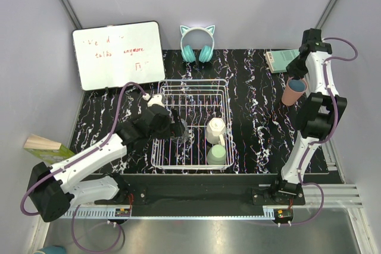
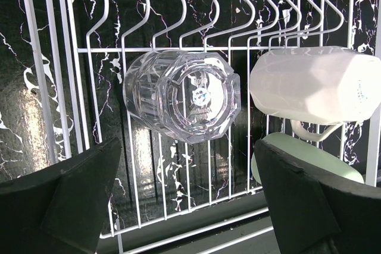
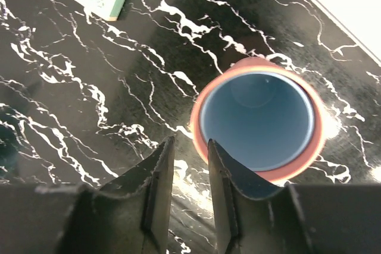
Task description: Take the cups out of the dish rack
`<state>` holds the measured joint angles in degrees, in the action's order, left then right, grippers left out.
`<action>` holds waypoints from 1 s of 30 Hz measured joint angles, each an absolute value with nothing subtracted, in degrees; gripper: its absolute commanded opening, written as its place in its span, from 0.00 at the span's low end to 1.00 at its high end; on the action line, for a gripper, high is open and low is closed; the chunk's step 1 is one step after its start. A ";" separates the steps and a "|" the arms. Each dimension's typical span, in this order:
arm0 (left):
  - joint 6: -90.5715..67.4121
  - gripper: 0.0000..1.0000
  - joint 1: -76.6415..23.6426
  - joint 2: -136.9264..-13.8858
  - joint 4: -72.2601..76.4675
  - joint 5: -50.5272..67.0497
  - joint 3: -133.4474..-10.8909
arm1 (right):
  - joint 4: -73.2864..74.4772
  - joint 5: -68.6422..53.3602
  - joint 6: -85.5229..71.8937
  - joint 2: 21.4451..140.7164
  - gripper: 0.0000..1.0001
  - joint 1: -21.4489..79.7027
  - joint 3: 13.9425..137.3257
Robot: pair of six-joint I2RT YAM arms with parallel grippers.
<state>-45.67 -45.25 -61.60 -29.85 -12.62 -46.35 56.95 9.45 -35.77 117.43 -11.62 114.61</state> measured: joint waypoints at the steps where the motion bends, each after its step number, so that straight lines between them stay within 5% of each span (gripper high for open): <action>1: -45.67 0.99 -45.25 -61.60 -29.87 -12.62 -46.35 | 56.71 9.26 -35.81 117.43 0.40 -11.62 114.61; 9: -45.43 0.99 -45.25 -61.60 -29.87 -12.56 -46.35 | 56.31 4.25 -36.99 114.59 0.42 -11.53 114.72; 12: -44.38 0.99 -45.28 -61.60 -29.89 -12.60 -46.54 | 54.46 1.19 -37.36 108.01 0.50 -10.68 113.23; 14: -42.87 0.99 -45.84 -61.71 -30.39 -12.99 -47.86 | 51.35 -0.82 -37.47 100.25 0.66 -8.78 109.12; 18: -39.97 0.99 -51.31 -63.61 -30.02 -15.68 -53.12 | 41.80 -4.16 -37.41 80.29 0.77 -0.27 95.00; 30: -37.60 0.99 -68.38 -82.08 -27.77 -18.85 -61.76 | 36.38 -6.57 -38.89 53.71 0.80 11.57 63.46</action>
